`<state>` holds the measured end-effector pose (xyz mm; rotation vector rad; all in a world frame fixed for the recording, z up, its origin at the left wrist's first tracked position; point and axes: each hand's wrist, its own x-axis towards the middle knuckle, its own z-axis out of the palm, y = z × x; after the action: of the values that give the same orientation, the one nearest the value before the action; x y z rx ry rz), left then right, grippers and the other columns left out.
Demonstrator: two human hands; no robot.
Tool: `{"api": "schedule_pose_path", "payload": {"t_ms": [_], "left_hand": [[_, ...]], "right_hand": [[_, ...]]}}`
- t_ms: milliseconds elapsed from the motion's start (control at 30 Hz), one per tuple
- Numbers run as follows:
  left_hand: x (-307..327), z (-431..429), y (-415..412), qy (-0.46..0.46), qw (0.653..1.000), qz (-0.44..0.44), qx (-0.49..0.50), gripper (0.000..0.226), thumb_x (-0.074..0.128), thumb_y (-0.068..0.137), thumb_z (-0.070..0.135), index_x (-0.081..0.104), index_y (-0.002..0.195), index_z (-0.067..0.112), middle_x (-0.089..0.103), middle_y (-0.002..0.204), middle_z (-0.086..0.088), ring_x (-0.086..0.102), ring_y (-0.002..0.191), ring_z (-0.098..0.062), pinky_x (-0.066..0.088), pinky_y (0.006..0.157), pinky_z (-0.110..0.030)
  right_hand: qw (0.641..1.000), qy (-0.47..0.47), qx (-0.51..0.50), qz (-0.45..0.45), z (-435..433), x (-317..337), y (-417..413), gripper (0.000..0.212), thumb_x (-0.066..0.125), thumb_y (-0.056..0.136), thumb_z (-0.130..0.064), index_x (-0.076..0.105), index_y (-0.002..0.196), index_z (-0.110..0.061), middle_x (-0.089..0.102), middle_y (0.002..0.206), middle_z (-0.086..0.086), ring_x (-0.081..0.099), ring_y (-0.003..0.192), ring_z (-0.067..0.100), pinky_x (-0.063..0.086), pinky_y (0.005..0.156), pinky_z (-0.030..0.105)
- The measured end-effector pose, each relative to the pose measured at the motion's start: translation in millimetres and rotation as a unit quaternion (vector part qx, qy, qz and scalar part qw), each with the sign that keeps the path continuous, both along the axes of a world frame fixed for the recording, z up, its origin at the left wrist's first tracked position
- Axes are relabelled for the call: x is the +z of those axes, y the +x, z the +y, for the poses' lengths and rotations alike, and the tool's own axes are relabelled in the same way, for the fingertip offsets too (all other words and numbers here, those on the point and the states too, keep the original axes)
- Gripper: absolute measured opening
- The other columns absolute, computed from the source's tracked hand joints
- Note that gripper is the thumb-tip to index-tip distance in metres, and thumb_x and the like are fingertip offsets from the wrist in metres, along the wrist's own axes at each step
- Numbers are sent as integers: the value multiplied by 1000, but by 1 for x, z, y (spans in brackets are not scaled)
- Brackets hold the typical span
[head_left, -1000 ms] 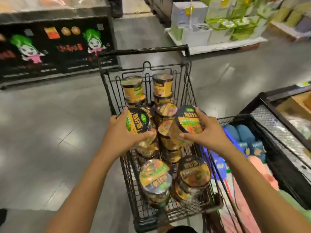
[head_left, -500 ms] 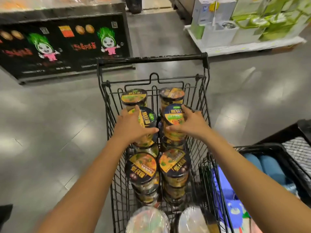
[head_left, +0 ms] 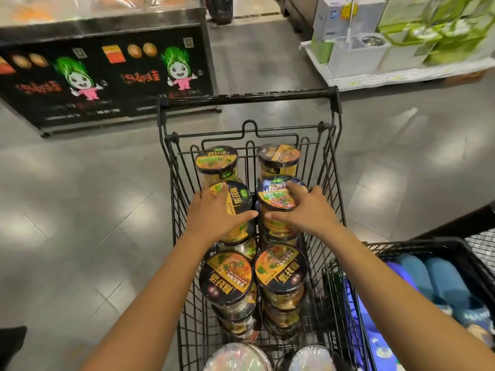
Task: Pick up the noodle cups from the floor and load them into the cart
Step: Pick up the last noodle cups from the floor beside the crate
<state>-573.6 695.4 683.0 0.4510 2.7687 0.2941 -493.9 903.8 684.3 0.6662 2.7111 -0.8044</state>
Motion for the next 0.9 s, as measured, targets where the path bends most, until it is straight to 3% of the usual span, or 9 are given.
{"api": "schedule_pose_path", "payload": {"t_ms": [200,500,633,733,833,900], "left_hand": [[4,-4,6,-1,1000,2,-2,119,27,58,97,10,155,30,-2,162,-16,2,148,-36,10,120,-49],[23,-33,59,29,999,29,-15,108,37,72,88,1,155,30,-6,161,-18,-3,147,-38,8,119,-51],[31,-50,109,23,998,21,-52,101,38,79,82,-3,155,30,-5,161,-16,-3,148,-36,9,120,-48],[37,-65,154,31,995,11,-90,97,37,82,80,1,155,28,0,162,-12,2,148,-33,12,120,-46],[43,-86,202,29,986,1,-163,97,35,81,81,3,155,26,2,163,-8,0,149,-32,11,120,-46],[42,-102,231,13,975,-3,-221,99,34,80,82,1,155,27,1,163,-9,-1,149,-34,9,120,-47]], "right_hand": [[1000,-1,-22,11,-3,2,13,116,65,57,-83,13,151,-41,28,139,12,40,130,34,42,104,44],[991,-33,-130,10,-32,13,80,128,63,53,-87,4,153,-35,22,149,21,33,136,40,38,104,48],[986,68,-152,-25,-67,20,143,120,53,58,-90,10,154,-32,29,144,21,29,134,39,38,104,47],[975,85,-200,-36,-105,20,198,119,47,55,-93,16,152,-33,27,147,19,24,137,38,35,107,49],[959,103,-263,-29,-154,20,257,124,32,46,-96,25,150,-31,35,142,21,33,131,39,39,102,50],[946,114,-305,-8,-188,14,295,123,33,44,-95,35,147,-29,44,133,22,43,122,42,44,95,51]]}}
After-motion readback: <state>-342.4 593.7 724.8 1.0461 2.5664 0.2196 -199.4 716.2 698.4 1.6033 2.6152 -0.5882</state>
